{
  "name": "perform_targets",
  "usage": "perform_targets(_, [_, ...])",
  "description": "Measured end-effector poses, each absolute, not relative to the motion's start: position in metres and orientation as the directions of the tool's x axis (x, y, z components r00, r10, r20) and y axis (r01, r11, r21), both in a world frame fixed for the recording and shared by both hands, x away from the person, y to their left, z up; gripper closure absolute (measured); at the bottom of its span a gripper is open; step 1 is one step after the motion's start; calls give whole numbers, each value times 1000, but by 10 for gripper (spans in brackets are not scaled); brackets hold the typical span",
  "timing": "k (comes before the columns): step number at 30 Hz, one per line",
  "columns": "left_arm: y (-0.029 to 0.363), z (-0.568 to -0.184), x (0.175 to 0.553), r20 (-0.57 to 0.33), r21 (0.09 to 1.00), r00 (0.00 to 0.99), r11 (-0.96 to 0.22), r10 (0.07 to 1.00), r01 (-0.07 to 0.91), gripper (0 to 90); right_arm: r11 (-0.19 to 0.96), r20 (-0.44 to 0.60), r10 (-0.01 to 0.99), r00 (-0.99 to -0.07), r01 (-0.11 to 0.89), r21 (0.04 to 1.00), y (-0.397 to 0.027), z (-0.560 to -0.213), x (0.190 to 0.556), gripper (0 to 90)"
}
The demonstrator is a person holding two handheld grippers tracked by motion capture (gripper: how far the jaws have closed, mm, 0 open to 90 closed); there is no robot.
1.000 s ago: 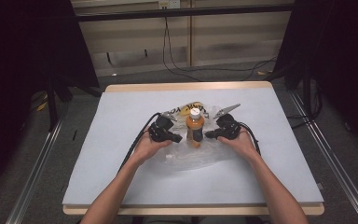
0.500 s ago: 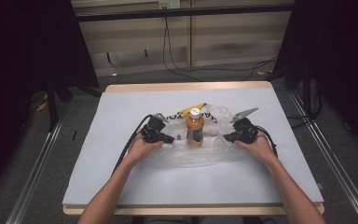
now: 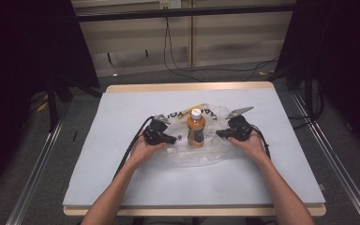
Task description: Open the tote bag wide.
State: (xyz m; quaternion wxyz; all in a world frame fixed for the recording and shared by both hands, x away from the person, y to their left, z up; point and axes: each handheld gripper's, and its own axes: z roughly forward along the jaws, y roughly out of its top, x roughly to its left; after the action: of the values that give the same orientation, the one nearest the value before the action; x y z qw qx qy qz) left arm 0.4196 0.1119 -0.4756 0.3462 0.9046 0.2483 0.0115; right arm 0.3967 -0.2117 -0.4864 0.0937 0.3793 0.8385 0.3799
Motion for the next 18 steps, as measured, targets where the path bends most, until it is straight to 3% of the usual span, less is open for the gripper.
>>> perform_targets(7, [112,-476,414,-147,649,880,-627,452,431,900,385,117,746,-656,567,728,-203,-487,400,900])
perform_targets(18, [130,-438,395,-165,803,888,-465,429,374,900,232,161,736,-658,468,853,-222,-449,375,900])
